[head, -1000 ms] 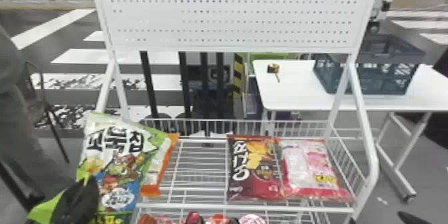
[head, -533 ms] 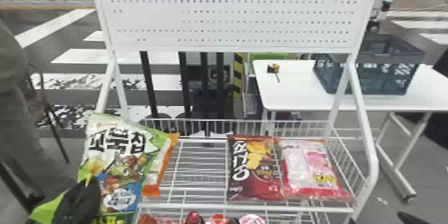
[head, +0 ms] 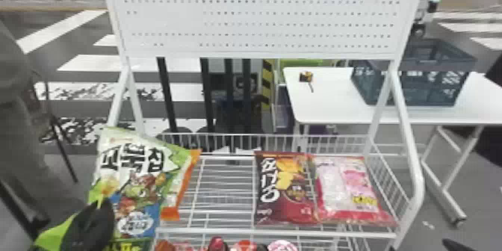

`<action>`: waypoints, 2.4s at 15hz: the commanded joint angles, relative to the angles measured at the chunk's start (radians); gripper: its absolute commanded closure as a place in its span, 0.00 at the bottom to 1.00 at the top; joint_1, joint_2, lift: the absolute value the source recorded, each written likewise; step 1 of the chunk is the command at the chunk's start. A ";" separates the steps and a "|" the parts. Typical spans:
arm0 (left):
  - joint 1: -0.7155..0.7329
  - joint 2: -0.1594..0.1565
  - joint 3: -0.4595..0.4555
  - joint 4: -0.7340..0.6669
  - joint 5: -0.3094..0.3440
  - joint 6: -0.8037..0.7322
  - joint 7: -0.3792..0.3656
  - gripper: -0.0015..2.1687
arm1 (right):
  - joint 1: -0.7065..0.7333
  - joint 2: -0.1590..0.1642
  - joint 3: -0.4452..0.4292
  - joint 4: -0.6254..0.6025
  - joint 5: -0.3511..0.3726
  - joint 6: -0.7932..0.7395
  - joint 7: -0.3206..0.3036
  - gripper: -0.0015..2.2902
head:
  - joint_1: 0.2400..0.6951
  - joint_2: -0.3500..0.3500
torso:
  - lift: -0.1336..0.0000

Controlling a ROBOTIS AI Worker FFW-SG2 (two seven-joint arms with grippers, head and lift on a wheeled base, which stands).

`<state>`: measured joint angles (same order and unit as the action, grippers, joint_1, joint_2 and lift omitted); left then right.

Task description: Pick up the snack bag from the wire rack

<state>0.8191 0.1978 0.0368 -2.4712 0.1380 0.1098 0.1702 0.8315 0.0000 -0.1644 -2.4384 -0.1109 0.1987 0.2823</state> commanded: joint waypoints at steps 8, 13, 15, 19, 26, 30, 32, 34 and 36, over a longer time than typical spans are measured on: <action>-0.005 0.000 -0.031 0.000 -0.026 0.009 -0.001 0.74 | -0.341 0.001 0.066 0.368 0.057 -0.028 -0.017 0.04 | 0.57 0.50 | 1.00; -0.011 0.000 -0.032 0.005 -0.028 0.022 -0.001 0.74 | -0.589 0.001 0.091 0.581 0.114 0.046 -0.015 0.04 | 0.57 0.50 | 1.00; -0.017 0.002 -0.034 0.006 -0.029 0.028 -0.001 0.74 | -0.674 0.001 0.083 0.665 0.134 0.098 -0.015 0.04 | 0.57 0.50 | 1.00; -0.026 0.002 -0.034 0.017 -0.029 0.028 0.000 0.74 | -0.784 0.001 0.069 0.815 0.171 0.147 0.000 0.06 | 0.57 0.50 | 1.00; -0.041 0.003 -0.034 0.034 -0.025 0.031 0.000 0.74 | -0.779 0.001 0.071 0.771 0.183 0.209 0.009 0.98 | 0.57 0.50 | 1.00; -0.037 0.005 -0.035 0.031 -0.025 0.031 0.002 0.74 | -0.758 0.001 0.072 0.739 0.174 0.215 0.000 0.98 | 0.57 0.50 | 1.00; -0.034 0.005 -0.035 0.029 -0.025 0.031 0.002 0.74 | -0.724 0.001 0.074 0.682 0.162 0.215 -0.028 0.98 | 0.57 0.50 | 1.00; -0.031 0.005 -0.035 0.026 -0.025 0.031 0.003 0.74 | -0.651 0.001 0.079 0.541 0.125 0.218 -0.029 0.98 | 0.57 0.50 | 1.00; -0.028 0.005 -0.038 0.021 -0.026 0.031 0.003 0.74 | -0.575 0.001 0.098 0.403 0.117 0.227 -0.037 0.98 | 0.57 0.50 | 1.00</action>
<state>0.7891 0.2025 0.0002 -2.4466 0.1135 0.1404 0.1733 0.2023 0.0000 -0.0774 -1.9367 0.0158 0.4205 0.2462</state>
